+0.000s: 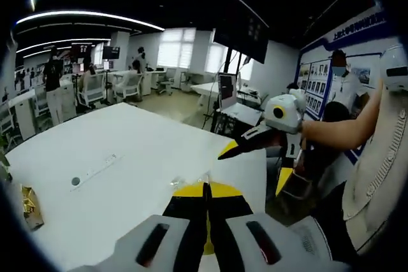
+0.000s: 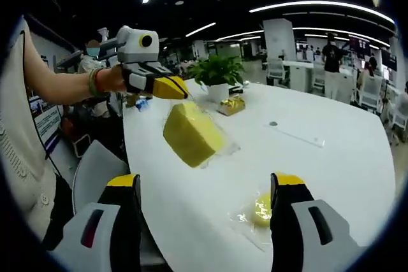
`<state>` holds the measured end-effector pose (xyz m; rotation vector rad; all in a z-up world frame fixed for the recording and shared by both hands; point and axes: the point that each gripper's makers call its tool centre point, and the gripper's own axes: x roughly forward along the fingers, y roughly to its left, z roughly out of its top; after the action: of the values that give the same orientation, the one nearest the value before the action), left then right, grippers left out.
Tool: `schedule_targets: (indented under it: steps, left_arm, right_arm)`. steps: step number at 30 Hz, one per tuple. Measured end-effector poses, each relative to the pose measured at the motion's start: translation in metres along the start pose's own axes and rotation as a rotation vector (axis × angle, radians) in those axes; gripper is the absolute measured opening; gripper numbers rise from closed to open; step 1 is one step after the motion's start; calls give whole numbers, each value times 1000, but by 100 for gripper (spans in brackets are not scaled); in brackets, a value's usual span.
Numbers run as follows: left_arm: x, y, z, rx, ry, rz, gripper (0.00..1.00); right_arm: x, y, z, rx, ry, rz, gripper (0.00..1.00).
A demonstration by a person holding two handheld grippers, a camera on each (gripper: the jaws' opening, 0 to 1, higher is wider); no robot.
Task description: Compare the silicone blocks by pressing each to a similar depth, holding the contact briefly, and releasing to observe deformation and rebound differences across the visible hardness samples.
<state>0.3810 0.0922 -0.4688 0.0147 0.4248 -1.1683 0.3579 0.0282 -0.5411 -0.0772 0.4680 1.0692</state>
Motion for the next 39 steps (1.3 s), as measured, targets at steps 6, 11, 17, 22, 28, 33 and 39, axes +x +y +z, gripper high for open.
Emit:
schedule_targets:
  steps: [6,11,17,22,28,33,39]
  left_arm:
    - [1,-8,8,14,-20,-43,0]
    - [2,-15,9,35,-21,-86,0]
    - [5,-19,9,19,-14,-128,0]
    - [8,-22,8,17,-9,-153,0]
    - [9,-19,3,25,13,-155,0]
    - [9,-17,-3,26,32,-152,0]
    - [12,-14,-16,38,76,-131,0]
  right_arm:
    - [26,2,3,23,-4,48,77]
    - [42,4,8,69,-35,100,76]
    - [53,8,18,117,-93,162,64]
    - [58,13,17,104,-90,205,53]
    - [58,12,11,80,-68,215,33]
    - [58,11,6,54,-65,201,29]
    - [61,10,-9,111,4,189,21]
